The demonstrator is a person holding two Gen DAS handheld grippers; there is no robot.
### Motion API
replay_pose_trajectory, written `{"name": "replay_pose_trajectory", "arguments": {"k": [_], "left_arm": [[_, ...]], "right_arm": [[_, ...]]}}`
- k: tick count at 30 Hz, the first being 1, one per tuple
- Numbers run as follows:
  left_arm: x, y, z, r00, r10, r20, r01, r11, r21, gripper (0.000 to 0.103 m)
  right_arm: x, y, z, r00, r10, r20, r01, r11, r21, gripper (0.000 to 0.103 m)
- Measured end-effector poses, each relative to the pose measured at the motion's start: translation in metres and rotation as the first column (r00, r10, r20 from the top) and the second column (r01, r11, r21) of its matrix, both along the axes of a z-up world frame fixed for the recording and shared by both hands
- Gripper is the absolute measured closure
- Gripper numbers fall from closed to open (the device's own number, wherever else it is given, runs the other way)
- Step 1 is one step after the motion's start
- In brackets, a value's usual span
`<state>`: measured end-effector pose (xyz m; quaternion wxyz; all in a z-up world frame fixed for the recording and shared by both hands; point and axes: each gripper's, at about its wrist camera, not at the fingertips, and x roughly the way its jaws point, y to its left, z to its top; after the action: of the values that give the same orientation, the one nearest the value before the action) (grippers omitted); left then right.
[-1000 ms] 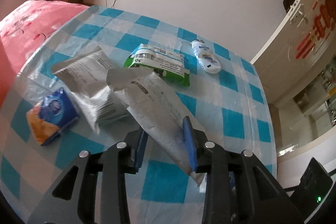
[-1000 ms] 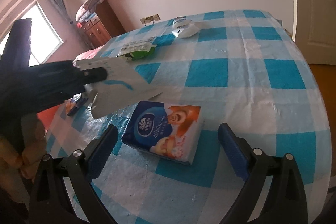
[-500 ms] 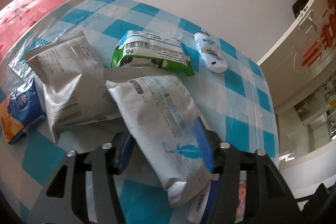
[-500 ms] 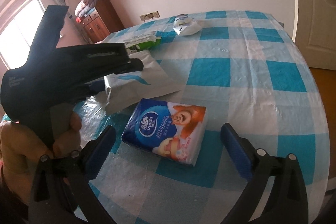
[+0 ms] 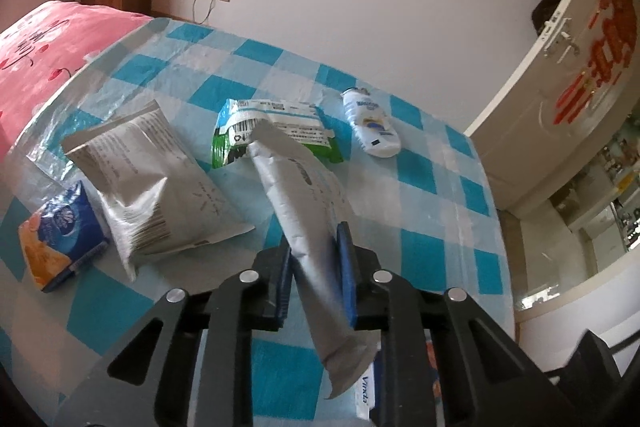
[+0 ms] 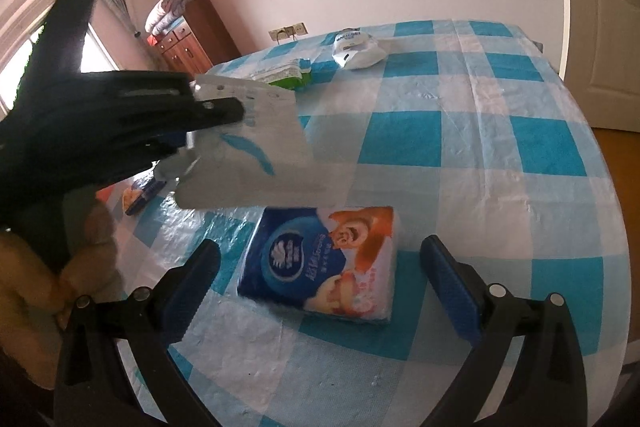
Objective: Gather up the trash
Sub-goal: 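Lift the white bag with the left tool while right tool approaches the blue tissue pack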
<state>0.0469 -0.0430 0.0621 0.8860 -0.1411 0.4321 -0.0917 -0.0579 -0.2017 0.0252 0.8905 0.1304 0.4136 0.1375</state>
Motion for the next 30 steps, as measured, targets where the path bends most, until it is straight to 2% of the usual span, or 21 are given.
{"name": "replay_pose_trajectory", "arguments": {"k": [3,6,10,15,17,19,22,24,30], "left_arm": [[-0.01,0.009,0.008,1.0,-0.015,0.011,0.015,1.0,-0.007,0.084],[-0.023,0.017,0.017,0.999,-0.036,0.034,0.035,0.999,0.026,0.085],[-0.045,0.027,0.028,0.994,-0.099,0.044,0.092,0.986,0.139,0.085],[-0.071,0.04,0.038,0.982,-0.19,0.015,0.176,0.933,0.314,0.085],[-0.077,0.041,0.04,0.976,-0.219,0.001,0.205,0.913,0.352,0.085],[-0.081,0.038,0.039,0.962,-0.272,-0.032,0.262,0.882,0.392,0.084],[-0.081,0.033,0.032,0.95,-0.303,-0.073,0.306,0.864,0.401,0.083],[-0.078,0.031,0.025,0.946,-0.309,-0.095,0.321,0.868,0.378,0.083],[-0.077,0.024,0.005,0.934,-0.318,-0.163,0.353,0.888,0.295,0.066]], "right_arm": [[0.0,0.001,0.0,1.0,0.0,-0.001,0.0,1.0,-0.009,0.004],[0.0,0.002,0.0,1.0,0.0,-0.003,0.0,1.0,-0.021,0.004],[0.001,0.004,0.0,1.0,0.0,-0.005,0.0,1.0,-0.031,0.004],[0.001,0.01,0.0,1.0,0.0,-0.01,-0.001,0.997,-0.079,0.004],[0.001,0.011,-0.001,1.0,0.0,-0.012,-0.001,0.996,-0.087,0.004],[0.002,0.011,-0.001,1.0,0.0,-0.012,-0.001,0.996,-0.091,0.004],[0.002,0.011,-0.001,1.0,0.0,-0.013,-0.002,0.995,-0.095,0.004],[0.002,0.011,-0.001,1.0,0.0,-0.012,-0.002,0.996,-0.092,0.004],[0.002,0.012,-0.001,1.0,0.001,-0.012,-0.002,0.996,-0.088,0.004]]}}
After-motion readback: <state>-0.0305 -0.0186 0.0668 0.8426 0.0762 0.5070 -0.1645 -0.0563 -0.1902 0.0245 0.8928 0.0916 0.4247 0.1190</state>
